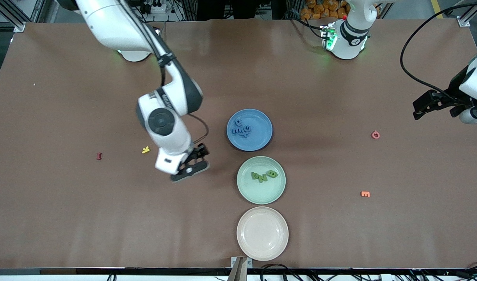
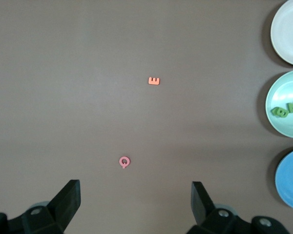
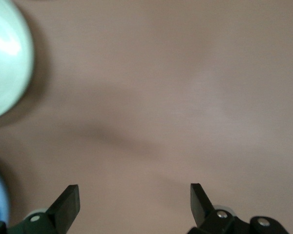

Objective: Sort letters by color into matching plates

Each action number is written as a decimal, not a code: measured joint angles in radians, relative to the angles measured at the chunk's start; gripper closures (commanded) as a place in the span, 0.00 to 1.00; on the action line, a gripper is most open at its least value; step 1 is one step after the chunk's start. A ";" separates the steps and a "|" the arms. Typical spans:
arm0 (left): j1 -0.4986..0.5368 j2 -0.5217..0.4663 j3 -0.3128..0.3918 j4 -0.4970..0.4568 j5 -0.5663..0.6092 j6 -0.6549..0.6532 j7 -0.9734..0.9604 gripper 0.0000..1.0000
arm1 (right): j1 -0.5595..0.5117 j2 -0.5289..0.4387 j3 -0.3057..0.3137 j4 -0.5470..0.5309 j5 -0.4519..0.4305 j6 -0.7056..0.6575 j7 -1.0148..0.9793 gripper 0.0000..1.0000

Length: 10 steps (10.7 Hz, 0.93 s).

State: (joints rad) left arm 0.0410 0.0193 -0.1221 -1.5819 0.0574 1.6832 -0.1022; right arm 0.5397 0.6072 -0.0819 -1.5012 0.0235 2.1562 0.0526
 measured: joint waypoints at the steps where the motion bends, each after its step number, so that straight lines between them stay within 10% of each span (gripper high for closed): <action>1: -0.001 -0.001 0.009 0.000 0.000 0.001 0.036 0.00 | -0.035 -0.008 -0.024 0.001 0.000 -0.007 -0.025 0.00; 10: -0.005 -0.003 0.026 0.000 -0.030 0.008 0.067 0.00 | -0.307 -0.087 -0.124 0.004 0.000 -0.047 -0.135 0.00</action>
State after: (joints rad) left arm 0.0361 0.0161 -0.0966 -1.5815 0.0277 1.6910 -0.0348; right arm 0.2329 0.5206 -0.2056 -1.4974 0.0235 2.1091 -0.0820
